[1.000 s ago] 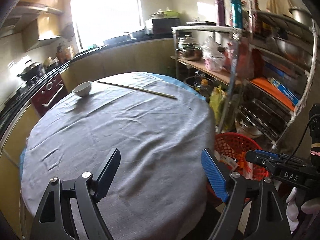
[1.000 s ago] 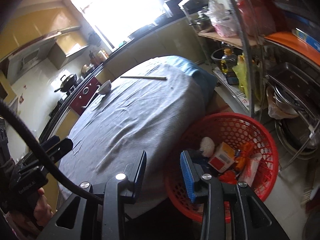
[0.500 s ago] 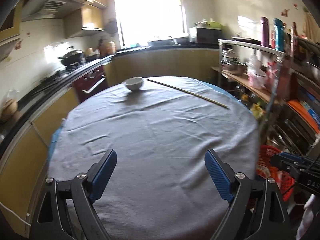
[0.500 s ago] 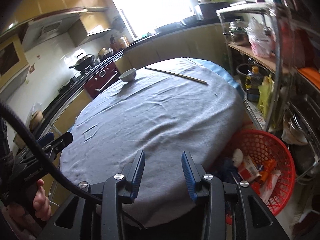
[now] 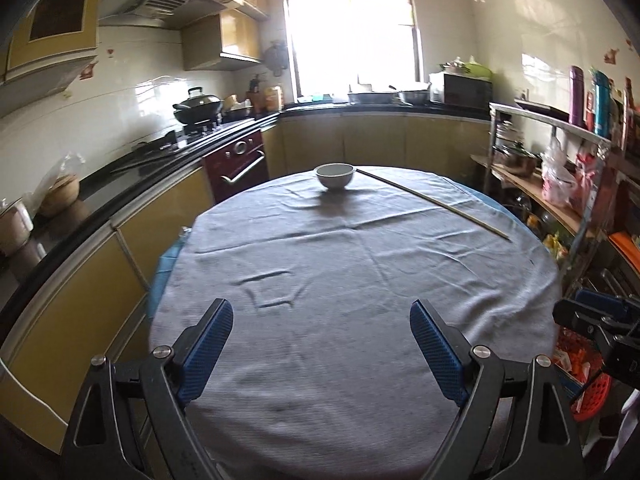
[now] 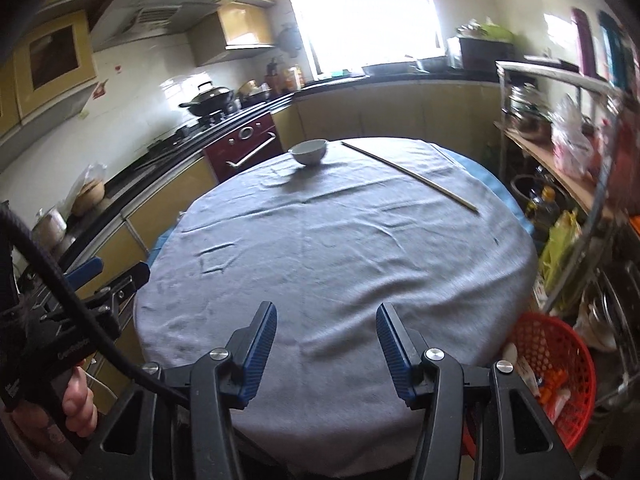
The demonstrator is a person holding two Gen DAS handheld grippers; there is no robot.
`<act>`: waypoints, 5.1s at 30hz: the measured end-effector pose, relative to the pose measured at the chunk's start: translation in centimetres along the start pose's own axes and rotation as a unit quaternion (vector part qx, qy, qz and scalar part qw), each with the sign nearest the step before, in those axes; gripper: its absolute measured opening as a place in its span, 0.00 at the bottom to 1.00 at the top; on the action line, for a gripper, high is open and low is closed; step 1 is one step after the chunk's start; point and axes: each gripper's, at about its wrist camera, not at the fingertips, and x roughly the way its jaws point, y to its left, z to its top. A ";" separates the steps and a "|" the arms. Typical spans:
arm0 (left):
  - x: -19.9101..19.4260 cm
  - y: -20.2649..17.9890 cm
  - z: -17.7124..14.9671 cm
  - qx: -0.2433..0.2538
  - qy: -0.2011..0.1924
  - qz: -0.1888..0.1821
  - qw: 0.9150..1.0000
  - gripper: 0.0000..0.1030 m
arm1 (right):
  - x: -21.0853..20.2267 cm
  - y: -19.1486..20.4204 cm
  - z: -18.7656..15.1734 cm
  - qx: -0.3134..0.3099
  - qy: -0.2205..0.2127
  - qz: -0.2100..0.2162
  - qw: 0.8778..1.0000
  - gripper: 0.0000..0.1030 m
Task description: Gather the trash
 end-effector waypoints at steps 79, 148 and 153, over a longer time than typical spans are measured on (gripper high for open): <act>-3.2 2.5 0.3 -0.007 -0.021 0.048 0.999 0.88 | -0.3 5.9 -1.2 -0.065 -0.061 -0.006 0.996 0.56; -2.6 2.9 -0.1 -0.011 -0.007 0.053 0.999 0.88 | 0.0 6.0 -1.6 -0.065 -0.055 -0.003 0.996 0.56; -2.5 3.0 -0.1 -0.011 -0.006 0.053 0.998 0.88 | 0.0 5.9 -1.6 -0.065 -0.056 -0.003 0.996 0.56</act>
